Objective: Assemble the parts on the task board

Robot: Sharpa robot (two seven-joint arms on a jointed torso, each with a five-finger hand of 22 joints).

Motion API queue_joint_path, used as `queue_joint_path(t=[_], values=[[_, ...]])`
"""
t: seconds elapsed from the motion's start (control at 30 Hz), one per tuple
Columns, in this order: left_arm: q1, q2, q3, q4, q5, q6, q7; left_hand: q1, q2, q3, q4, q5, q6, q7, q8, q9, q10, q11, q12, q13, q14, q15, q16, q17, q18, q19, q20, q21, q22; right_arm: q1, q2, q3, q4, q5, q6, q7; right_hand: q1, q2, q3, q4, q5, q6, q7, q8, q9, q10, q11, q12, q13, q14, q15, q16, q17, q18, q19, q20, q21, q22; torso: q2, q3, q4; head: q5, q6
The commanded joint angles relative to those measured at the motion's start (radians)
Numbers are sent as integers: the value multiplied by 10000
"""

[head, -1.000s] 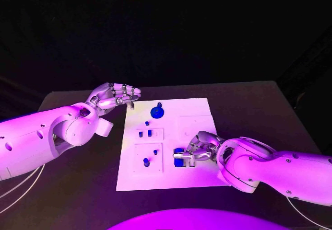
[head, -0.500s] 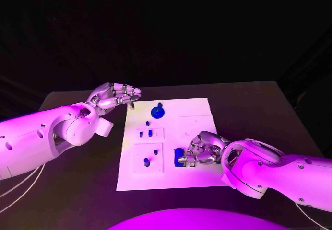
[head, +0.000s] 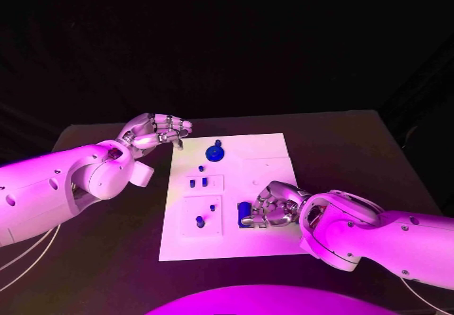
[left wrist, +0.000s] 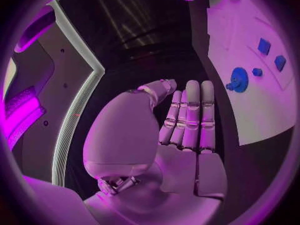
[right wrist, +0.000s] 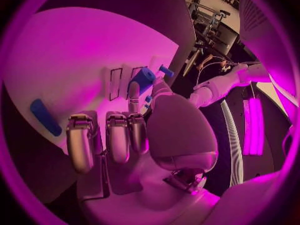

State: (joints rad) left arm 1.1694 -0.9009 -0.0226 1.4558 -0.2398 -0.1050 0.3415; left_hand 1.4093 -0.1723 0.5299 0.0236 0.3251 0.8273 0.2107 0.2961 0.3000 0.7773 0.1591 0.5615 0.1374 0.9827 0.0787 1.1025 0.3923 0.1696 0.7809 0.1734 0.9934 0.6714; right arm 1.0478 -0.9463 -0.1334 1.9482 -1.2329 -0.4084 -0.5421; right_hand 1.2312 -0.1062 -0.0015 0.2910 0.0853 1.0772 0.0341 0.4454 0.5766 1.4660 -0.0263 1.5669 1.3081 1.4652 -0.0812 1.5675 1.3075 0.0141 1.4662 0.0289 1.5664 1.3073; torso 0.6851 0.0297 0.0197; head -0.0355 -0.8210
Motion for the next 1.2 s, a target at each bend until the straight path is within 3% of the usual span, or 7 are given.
queue_joint_path(t=[0.03,0.13,0.33,0.63,0.9,1.2], values=[[-2,15,6,22,53,146,36,-28,46,31,5,51,-58,48,46,-12,-57,-14,45,-12,-64,1,-11,-16,143,-49,-3,-39,0,-27,35,-4,-29,-435,381,-293,326,125,191,-33,-3,92,-26,69,13,1048,-105,39,2627,1056,-121,33,2633,-141,1046,-110,44,2635,-2,-5,15,-28,2],[-2,14,6,21,53,145,34,-28,46,31,5,51,-58,48,46,-12,-57,-14,45,-12,-64,1,-11,-16,143,-49,-3,-39,0,-35,48,-4,-44,-582,359,-434,744,200,466,-36,-332,75,-71,114,2,1048,-151,39,2627,1056,-164,33,2633,-141,1046,-158,44,2635,-5,-8,8,0,-15],[-2,8,6,17,53,139,33,-28,46,31,5,51,-58,48,46,-12,-57,-14,45,-12,-64,1,-11,-16,143,-49,-3,-39,0,-46,23,-4,-41,-774,266,-582,1106,132,737,-61,-314,92,-114,170,-4,1048,-188,39,2627,1056,-197,33,2633,-141,1046,-189,44,2635,-6,2,-9,30,-32],[-2,-5,6,12,53,144,31,-28,46,31,5,51,-58,48,46,-12,-57,-14,45,-12,-64,1,-11,-16,143,-49,-3,-39,0,-56,-56,-4,22,-585,147,-442,1088,123,776,-15,-261,101,-107,183,-9,1048,-185,39,2627,1056,-200,33,2633,-141,1046,-194,44,2635,-5,6,-10,48,-31],[-2,-9,6,12,53,146,28,-39,60,49,11,52,-63,48,60,-15,-69,-13,65,-15,-67,2,-3,-16,144,-51,-1,-39,-1,-59,-77,-4,43,-293,240,-234,951,-176,782,16,-273,95,-79,211,-31,1048,-164,39,2627,1056,-187,33,2633,-141,1046,-193,44,2635,-5,-1,0,41,-41],[-2,-13,6,12,53,144,21,-39,60,49,11,52,-63,48,60,-15,-69,-13,65,-15,-67,2,-3,-16,144,-51,-1,-39,-1,-60,-165,-4,23,-276,-13,-134,833,-252,790,25,-285,101,-69,224,-41,1048,-155,39,2627,1056,-179,33,2633,-141,1046,-187,44,2635,-8,-4,-4,41,-42]])
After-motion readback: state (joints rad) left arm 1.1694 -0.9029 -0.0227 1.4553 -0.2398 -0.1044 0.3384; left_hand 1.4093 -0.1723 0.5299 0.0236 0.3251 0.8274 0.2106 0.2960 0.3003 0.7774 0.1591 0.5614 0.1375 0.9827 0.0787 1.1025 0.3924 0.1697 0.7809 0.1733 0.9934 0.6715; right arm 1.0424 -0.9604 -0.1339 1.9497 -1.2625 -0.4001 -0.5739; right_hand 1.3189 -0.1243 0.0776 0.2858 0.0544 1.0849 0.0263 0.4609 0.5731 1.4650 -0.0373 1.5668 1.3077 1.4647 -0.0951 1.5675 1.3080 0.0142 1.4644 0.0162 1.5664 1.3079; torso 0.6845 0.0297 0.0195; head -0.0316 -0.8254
